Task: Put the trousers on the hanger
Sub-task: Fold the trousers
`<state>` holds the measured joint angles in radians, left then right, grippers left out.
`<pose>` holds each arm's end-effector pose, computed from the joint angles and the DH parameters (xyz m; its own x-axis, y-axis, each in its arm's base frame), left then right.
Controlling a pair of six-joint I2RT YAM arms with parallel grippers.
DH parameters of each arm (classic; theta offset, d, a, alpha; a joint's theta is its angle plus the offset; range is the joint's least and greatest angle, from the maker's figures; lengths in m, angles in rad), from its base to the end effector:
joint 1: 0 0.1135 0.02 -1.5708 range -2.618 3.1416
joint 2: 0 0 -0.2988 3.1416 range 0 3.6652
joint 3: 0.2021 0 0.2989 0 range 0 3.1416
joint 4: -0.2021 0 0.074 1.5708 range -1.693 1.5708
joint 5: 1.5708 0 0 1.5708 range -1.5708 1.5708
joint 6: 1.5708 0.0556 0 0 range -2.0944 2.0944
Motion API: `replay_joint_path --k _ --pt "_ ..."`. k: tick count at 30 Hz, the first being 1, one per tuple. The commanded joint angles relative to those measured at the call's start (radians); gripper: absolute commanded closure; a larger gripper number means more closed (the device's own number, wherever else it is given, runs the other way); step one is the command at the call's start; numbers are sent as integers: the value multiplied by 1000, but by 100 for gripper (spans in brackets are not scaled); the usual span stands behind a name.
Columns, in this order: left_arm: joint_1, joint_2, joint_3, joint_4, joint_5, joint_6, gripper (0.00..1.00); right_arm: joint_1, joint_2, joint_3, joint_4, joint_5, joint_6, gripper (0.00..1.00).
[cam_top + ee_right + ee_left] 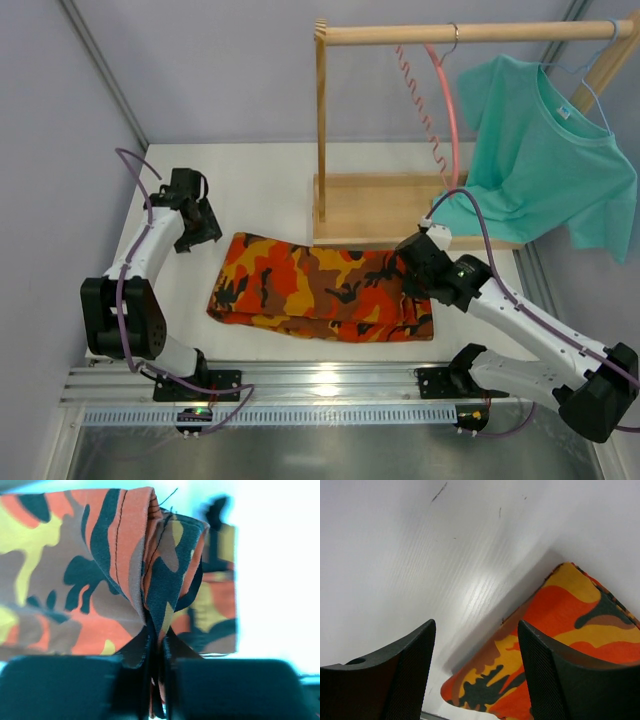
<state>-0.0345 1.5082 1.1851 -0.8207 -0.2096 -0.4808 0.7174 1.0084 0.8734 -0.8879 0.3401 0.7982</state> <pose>0.3514 -0.0006 0.2588 -0.7823 -0.4256 -0.4548 -0.4671 0.8839 -0.0236 0.1815 0.1338 0.2784 -0.7990 0.1988 -0.5675 0.1194 0.9774 0.1743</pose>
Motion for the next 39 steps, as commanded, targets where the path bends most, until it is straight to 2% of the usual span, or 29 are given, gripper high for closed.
replay_joint_path --k 1,3,5,7,8,10,13,17,18,21,23,26,29,32,34,37,39 --pt "1 -8 2 -9 -16 16 33 -50 -34 -65 -49 88 36 86" --pt "-2 -11 4 -9 -27 18 33 -64 -40 -100 -46 118 55 74" --pt "-4 -14 4 -17 -20 16 33 -120 -24 -125 -49 142 55 57" --pt "-7 -22 4 -20 -14 15 33 -165 -2 -128 -54 137 33 47" --pt "-8 -31 2 -20 -10 13 33 -183 8 -119 -66 134 32 46" --pt "-18 -43 -10 -14 -2 11 33 -185 6 -99 -77 129 30 45" --pt "-45 -68 -41 5 44 -2 33 -184 -40 -111 -22 42 -5 45" --pt "-134 -72 -96 86 140 -36 32 -187 -19 -139 149 -56 -46 45" --pt "-134 -63 -110 110 244 -59 32 -190 5 -146 183 -111 -57 45" --pt "-134 -52 -163 166 300 -102 33 -191 42 -192 302 -202 -70 48" --pt "-134 -49 -205 189 300 -139 33 -191 56 -263 365 -223 -41 49" --pt "-134 -34 -251 195 236 -177 33 -191 79 -332 351 -156 21 56" --pt "-134 -28 -281 222 165 -191 29 -191 75 -288 256 -83 7 57" --pt "-131 7 -262 230 165 -180 28 -173 30 -203 184 -96 -36 57" --pt "-131 35 -197 180 159 -165 28 -132 12 -160 173 -118 -62 57" --pt "-131 37 -144 158 159 -148 28 8 -11 -134 204 -122 -37 57" --pt "-131 15 -122 163 180 -145 28 86 -7 -132 262 -180 -59 57"
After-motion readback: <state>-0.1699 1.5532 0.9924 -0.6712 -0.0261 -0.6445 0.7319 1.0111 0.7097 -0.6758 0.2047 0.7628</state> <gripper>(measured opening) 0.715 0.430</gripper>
